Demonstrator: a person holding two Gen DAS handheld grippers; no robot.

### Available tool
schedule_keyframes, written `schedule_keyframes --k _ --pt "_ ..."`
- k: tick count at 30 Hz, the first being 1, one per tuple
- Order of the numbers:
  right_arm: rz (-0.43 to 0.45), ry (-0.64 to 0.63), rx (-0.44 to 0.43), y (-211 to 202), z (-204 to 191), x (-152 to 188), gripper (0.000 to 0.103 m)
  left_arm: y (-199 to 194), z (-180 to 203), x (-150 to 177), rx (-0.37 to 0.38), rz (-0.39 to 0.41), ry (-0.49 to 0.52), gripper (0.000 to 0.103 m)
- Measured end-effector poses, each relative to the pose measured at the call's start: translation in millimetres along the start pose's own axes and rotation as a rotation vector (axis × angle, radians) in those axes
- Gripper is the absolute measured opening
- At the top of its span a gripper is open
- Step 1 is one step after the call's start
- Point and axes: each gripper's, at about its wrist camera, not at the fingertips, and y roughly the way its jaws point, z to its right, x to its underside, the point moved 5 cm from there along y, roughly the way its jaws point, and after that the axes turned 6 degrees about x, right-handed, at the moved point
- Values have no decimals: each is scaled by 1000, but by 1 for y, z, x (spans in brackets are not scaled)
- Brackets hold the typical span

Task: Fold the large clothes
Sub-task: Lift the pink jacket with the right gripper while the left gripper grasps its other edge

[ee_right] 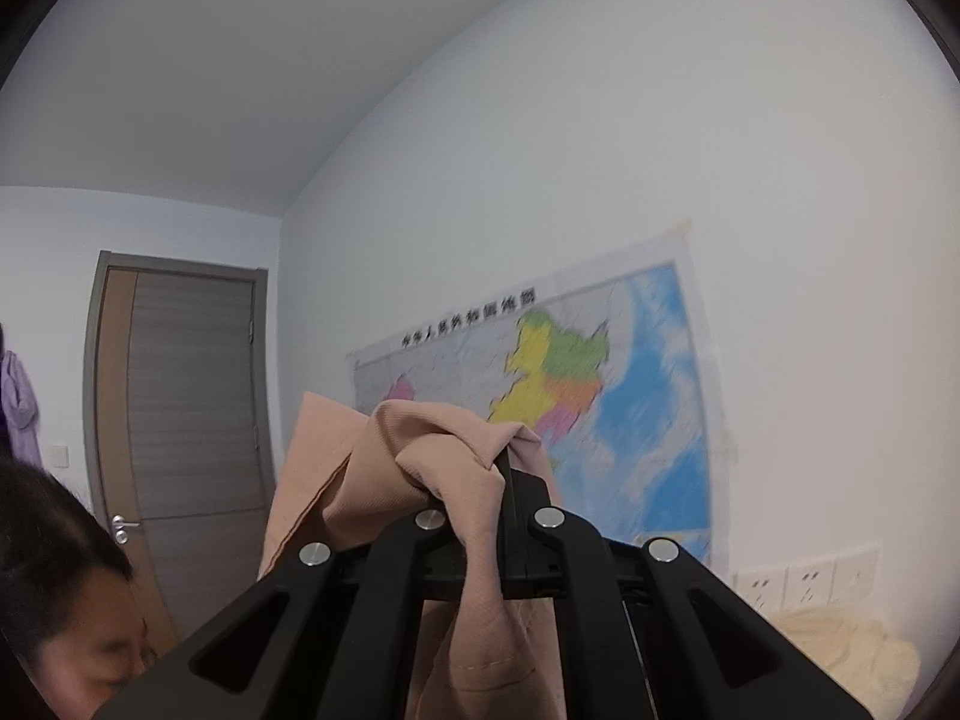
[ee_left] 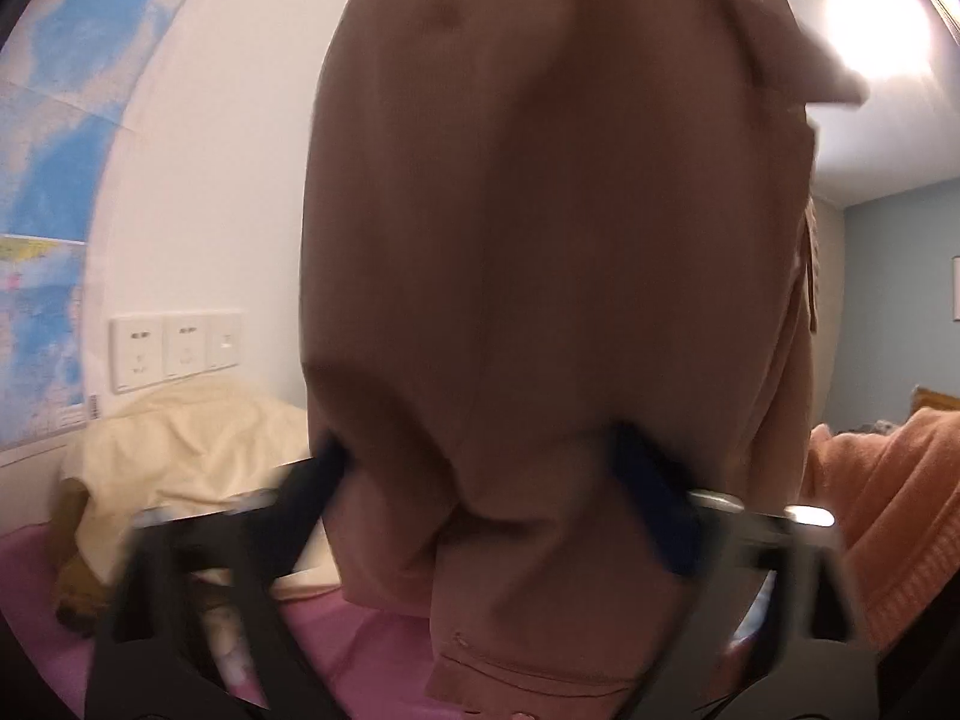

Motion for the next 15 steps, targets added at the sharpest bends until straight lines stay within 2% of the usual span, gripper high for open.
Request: schedule_keyframes --k 2,4,9,15 --pt "-9 8 -6 -6 -3 7 2 -5 -3 0 -62 -11 -20 5" --pt "-1 3 2 -13 -7 6 2 -20 0 -4 -129 21 -21 4" --pt "34 -2 12 -48 -11 -6 2 -64 27 -36 -250 134 84 4" --pt "67 -26 96 -80 -15 -23 2 -123 65 -85 -442 232 223 4"
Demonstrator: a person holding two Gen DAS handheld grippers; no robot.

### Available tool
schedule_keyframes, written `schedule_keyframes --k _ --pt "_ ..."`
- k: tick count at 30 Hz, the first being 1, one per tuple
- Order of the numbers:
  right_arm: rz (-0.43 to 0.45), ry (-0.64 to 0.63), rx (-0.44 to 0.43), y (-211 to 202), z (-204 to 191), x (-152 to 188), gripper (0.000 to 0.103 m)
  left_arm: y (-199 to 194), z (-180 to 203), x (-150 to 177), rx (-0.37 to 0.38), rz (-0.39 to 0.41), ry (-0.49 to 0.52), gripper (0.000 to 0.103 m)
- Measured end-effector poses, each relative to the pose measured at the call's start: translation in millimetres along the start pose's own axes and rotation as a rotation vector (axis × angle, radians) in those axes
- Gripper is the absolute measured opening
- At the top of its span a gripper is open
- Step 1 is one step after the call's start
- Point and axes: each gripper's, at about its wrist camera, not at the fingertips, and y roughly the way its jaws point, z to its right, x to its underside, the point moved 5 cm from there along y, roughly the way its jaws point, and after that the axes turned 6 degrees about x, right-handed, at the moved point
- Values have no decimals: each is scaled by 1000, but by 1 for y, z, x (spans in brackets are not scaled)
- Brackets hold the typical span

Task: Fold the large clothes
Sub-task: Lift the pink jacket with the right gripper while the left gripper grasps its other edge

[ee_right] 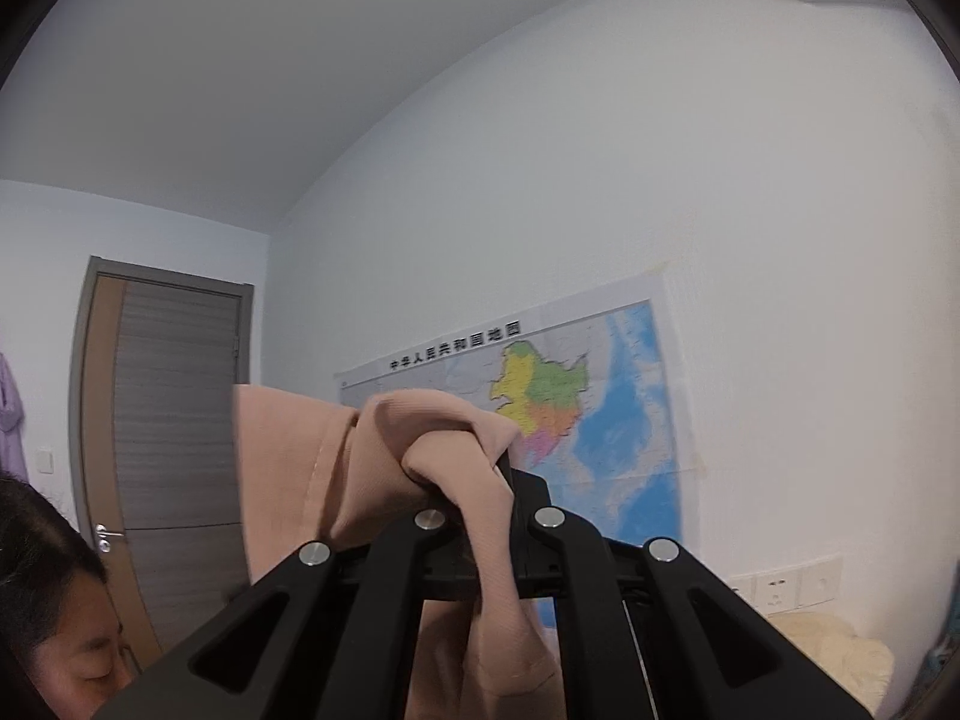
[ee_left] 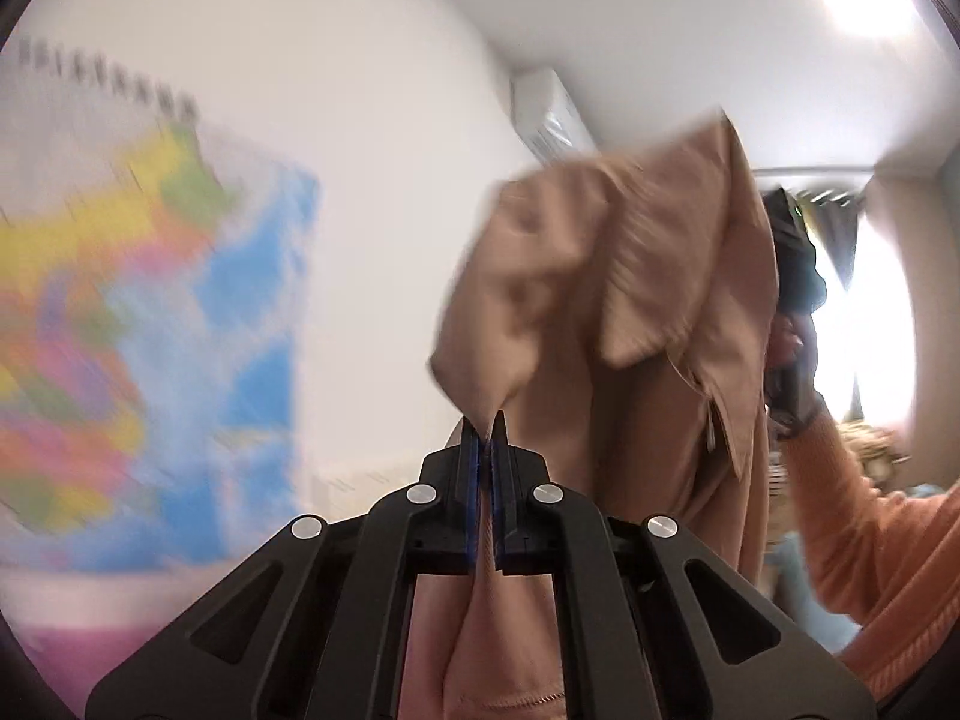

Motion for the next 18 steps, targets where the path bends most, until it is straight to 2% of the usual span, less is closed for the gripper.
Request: schedule_keyframes --k 2,4,6,9,12,15,18 --pt "-12 -3 26 -6 -1 -3 2 -14 9 -18 -57 -5 56 4" --pt "-24 -15 33 -9 -6 -5 2 -15 11 -23 -114 -21 116 4" --pt "-35 -29 29 -10 -14 -6 2 -21 19 -33 -197 -43 175 4" --pt "-38 -63 3 -1 -31 -12 2 -35 27 -51 -286 -73 206 4" --pt "-23 -88 -25 6 -43 -21 2 -52 32 -71 -364 -70 218 4" --pt "-44 -31 -72 42 -28 -17 3 -66 27 -83 -426 -74 180 4" --pt "-152 73 -96 101 4 20 3 -67 12 -72 -467 -115 138 4"
